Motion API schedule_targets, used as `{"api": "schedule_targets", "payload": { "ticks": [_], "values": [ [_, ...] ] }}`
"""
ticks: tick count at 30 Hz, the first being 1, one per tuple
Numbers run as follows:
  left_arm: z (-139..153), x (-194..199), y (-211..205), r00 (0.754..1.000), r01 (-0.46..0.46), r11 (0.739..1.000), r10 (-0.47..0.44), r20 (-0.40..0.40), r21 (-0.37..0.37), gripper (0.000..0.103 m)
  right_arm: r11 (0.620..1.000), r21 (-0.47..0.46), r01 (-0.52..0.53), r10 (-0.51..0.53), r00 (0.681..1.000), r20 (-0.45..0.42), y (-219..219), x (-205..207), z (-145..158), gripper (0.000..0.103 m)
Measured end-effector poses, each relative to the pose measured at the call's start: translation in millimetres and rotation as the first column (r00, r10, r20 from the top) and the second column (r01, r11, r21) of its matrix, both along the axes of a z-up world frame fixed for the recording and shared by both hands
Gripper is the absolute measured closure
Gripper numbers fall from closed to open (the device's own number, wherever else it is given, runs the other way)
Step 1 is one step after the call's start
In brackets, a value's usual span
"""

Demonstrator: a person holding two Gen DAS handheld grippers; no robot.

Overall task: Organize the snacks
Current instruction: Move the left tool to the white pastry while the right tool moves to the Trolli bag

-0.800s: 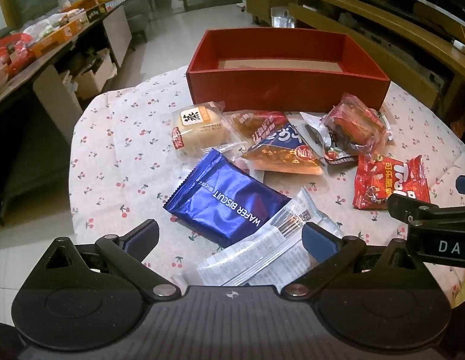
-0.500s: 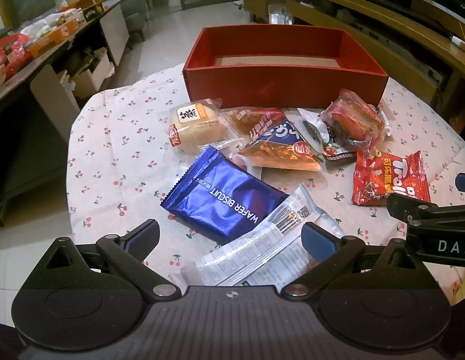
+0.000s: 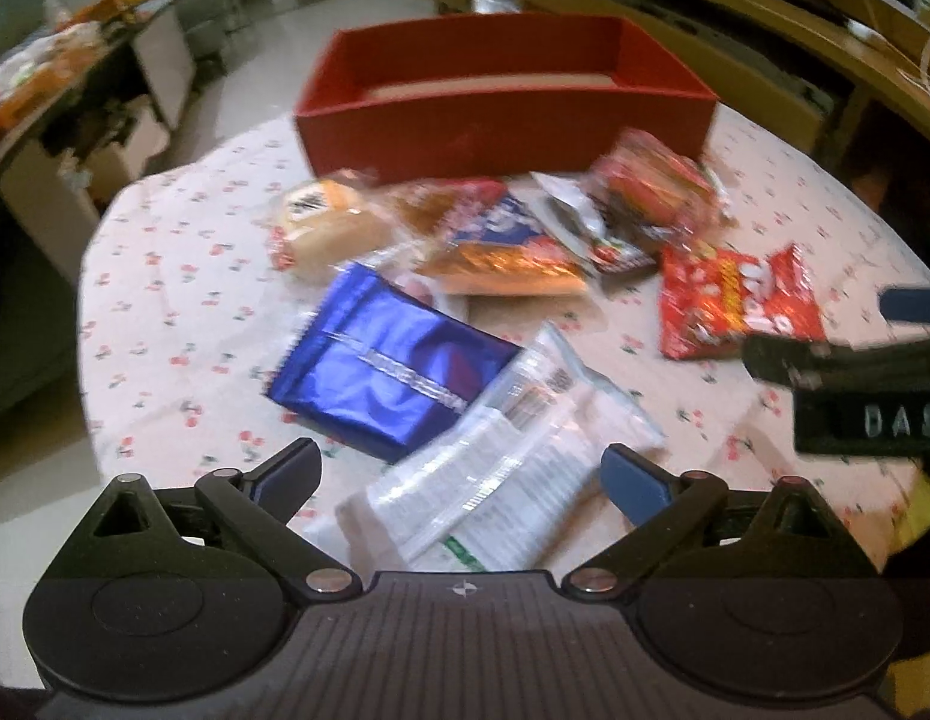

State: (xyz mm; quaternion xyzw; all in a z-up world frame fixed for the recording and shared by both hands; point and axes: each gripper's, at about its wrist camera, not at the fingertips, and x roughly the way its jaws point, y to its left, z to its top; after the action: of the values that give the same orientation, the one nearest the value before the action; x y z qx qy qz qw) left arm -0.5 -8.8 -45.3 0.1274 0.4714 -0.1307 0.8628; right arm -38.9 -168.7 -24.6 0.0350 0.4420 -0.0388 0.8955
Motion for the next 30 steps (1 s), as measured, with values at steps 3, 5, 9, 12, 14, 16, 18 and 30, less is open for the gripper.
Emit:
{"api": "schedule_targets", "payload": {
  "ticks": [3, 5, 9, 12, 14, 16, 18, 30],
  "values": [
    [-7, 1, -9, 0.998, 0.056, 0.998, -0.056, -0.028, 0.01, 0.002, 1.0, 0.017, 0.018, -0.018, 1.0, 0.0, -6, 1, 1, 0.0],
    [-15, 6, -14, 0.996, 0.071, 0.997, -0.069, -0.049, 0.033, 0.003, 0.999, 0.032, 0.025, -0.025, 1.0, -0.002, -10, 1, 1, 0.0],
    [-26, 14, -13, 0.99, 0.054, 0.998, -0.051, -0.128, 0.022, 0.012, 0.996, 0.077, 0.045, -0.045, 0.999, 0.003, -19, 2, 1, 0.0],
    [-24, 9, -10, 0.984, 0.045, 0.998, -0.05, -0.17, -0.036, 0.015, 0.994, 0.086, 0.062, -0.063, 0.998, 0.007, -26, 1, 3, 0.0],
    [-22, 2, -12, 0.983, 0.061, 0.997, -0.069, -0.173, -0.049, 0.017, 0.993, 0.091, 0.068, -0.069, 0.998, 0.009, -28, 2, 3, 0.0],
    [-20, -2, -16, 0.984, 0.079, 0.996, -0.084, -0.157, -0.042, 0.019, 0.994, 0.089, 0.065, -0.065, 0.998, 0.006, -29, 2, 3, 0.0],
    [-18, -1, -18, 0.985, 0.078, 0.996, -0.084, -0.149, -0.043, 0.019, 0.995, 0.077, 0.06, -0.061, 0.998, 0.007, -29, 3, 3, 0.0],
    [-24, 12, -35, 0.984, 0.065, 0.998, -0.065, -0.167, 0.0, 0.033, 0.992, 0.071, 0.109, -0.109, 0.994, 0.0, -53, 20, 9, 0.004]
  ]
}}
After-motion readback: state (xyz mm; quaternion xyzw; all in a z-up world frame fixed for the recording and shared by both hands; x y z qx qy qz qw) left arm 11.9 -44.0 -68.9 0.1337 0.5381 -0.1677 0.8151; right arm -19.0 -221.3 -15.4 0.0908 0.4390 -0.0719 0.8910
